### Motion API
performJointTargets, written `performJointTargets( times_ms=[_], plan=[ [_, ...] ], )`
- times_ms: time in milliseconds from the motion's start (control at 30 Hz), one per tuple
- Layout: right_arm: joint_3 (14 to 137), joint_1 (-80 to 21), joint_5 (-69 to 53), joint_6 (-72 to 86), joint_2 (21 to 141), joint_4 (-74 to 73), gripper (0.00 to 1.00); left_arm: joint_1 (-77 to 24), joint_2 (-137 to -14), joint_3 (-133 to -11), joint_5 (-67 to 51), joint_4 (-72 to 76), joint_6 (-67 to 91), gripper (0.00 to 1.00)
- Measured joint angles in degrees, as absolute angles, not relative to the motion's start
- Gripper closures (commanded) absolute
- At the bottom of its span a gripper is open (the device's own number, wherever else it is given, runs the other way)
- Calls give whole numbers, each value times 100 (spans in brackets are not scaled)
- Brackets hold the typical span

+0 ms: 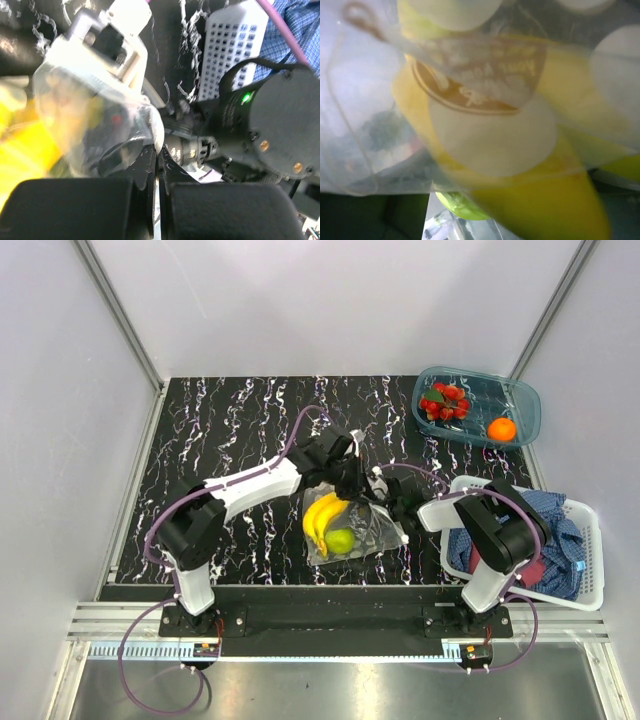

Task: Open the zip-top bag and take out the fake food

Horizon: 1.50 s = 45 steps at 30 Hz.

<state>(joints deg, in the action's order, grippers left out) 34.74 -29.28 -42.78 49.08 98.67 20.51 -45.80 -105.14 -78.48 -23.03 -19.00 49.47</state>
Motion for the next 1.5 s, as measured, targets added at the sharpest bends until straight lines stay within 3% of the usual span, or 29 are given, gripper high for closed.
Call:
performJointTargets(
  times_ms=[133, 233, 267, 467, 600, 1100, 1333, 1500],
  plan=[
    [3354, -2989, -4278, 5061, 9856, 2226, 37, -4650, -10261, -7546, -2261, -1837, 4821, 100],
    [3291, -2998, -4193, 5050, 9754, 2213, 50, -4694, -10049, -7426, -2211, -1925, 4646, 100],
    [3282, -3000, -4163, 5039, 9721, 2187, 59, -4709, -9981, -7395, -2182, -1966, 4578, 100],
    [3363, -3004, -3983, 4950, 9557, 1782, 80, -4703, -9675, -7185, -2038, -2213, 4224, 100],
    [3629, -3004, -3636, 4770, 9349, 1083, 89, -4703, -9529, -7164, -1914, -2320, 4012, 100],
    [5579, -2995, -2163, 3625, 8455, -2333, 97, -4431, -8514, -6967, -2117, -1933, 3752, 100],
    [5957, -2930, -2543, 3382, 8385, -2877, 94, -3706, -8493, -6746, -2174, -2521, 3470, 100],
    [6130, -2915, -2663, 3312, 8650, -3100, 96, -3706, -8486, -6748, -2359, -2738, 3389, 100]
  ],
)
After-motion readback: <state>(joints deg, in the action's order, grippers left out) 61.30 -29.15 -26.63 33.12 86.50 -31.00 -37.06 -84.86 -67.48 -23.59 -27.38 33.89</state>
